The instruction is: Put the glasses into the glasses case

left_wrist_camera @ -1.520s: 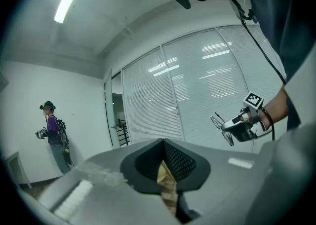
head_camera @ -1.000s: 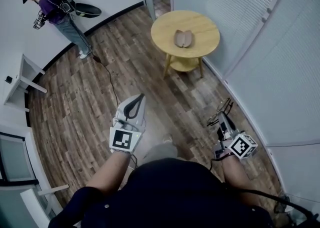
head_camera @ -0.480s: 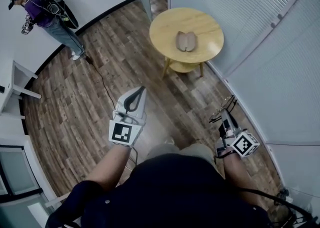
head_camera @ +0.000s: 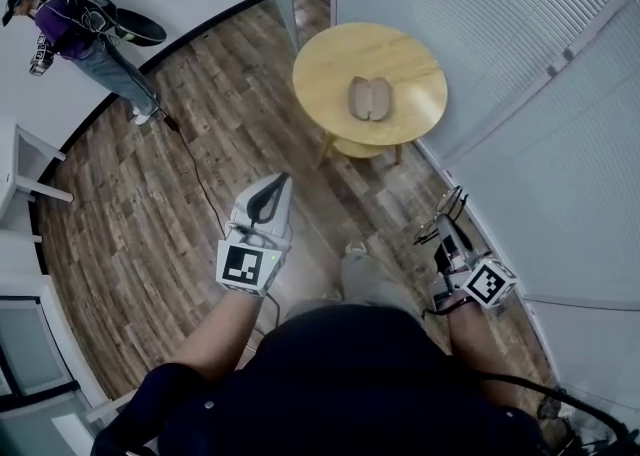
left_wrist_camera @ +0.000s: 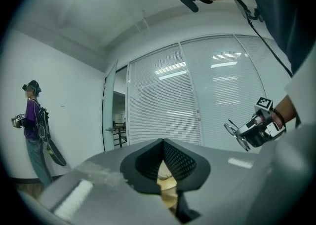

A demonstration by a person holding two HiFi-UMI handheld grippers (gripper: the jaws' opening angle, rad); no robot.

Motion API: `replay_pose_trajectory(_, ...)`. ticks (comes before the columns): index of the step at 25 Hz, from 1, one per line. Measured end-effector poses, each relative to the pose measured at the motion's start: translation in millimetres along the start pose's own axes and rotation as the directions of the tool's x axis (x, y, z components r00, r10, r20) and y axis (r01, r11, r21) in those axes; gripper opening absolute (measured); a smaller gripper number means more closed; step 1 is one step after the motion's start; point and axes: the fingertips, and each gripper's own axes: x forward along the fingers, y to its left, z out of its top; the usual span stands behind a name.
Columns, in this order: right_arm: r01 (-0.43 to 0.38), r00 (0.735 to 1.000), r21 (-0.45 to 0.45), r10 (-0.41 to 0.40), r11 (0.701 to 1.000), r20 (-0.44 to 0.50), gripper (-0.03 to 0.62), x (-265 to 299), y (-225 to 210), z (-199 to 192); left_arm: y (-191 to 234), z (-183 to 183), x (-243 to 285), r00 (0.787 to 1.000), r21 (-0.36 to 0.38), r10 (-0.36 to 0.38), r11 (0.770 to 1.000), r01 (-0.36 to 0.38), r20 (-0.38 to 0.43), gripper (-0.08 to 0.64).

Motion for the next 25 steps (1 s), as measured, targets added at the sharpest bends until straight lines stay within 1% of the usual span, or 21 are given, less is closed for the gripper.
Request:
replay_pose_trajectory(2, -0.016, 1.0, 0.014, 0.017, 1.0, -0.01, 0.023, 22, -10, 6, 9, -2, 12, 1.0, -0.001, 0.022, 1.0, -0.022, -0.007, 0.005)
replay_pose_trajectory(3, -0.033, 0.999, 0.001, 0.033, 0.999, -0.016, 0.023, 35, -11, 12, 17, -1, 17, 0.999, 0.007, 0.035, 0.999, -0.035, -0.012, 0.006)
replay_pose_trajectory(5, -0.063, 0.998, -0.025, 0.062, 0.998, -0.034, 0.023, 58, -8, 24, 33, 4, 26, 0.998, 0.037, 0.058, 0.998, -0.057, -0.016, 0.006)
replay_pose_trajectory(9, -0.106, 0.992, -0.019, 0.105, 0.994, -0.064, 0.023, 96, -2, 51, 58, 25, 45, 0.996, 0.087, 0.093, 0.992, -0.092, -0.009, 0.005)
replay_pose_trajectory(14, -0.142, 0.984, -0.028, 0.138, 0.989, -0.112, 0.023, 135, -4, 77, 75, 41, 72, 0.99, 0.074, 0.142, 0.987, -0.14, -0.021, 0.005)
replay_pose_trajectory(19, -0.149, 0.978, 0.029, 0.152, 0.988, -0.141, 0.023, 171, -31, 90, 85, 32, 103, 0.985, 0.11, 0.166, 0.981, -0.16, -0.052, 0.005)
replay_pose_trajectory(22, -0.192, 0.97, -0.015, 0.187, 0.981, -0.158, 0.023, 189, -36, 102, 89, 29, 122, 0.981, 0.124, 0.185, 0.976, -0.178, -0.051, 0.005)
replay_pose_trajectory(23, -0.197, 0.968, -0.023, 0.191, 0.98, -0.161, 0.023, 195, -40, 105, 89, 27, 130, 0.981, 0.119, 0.187, 0.976, -0.18, -0.049, 0.006)
replay_pose_trajectory(25, -0.191, 0.968, -0.005, 0.188, 0.982, -0.164, 0.023, 211, -46, 108, 90, 22, 143, 0.982, 0.089, 0.181, 0.98, -0.176, -0.054, 0.005)
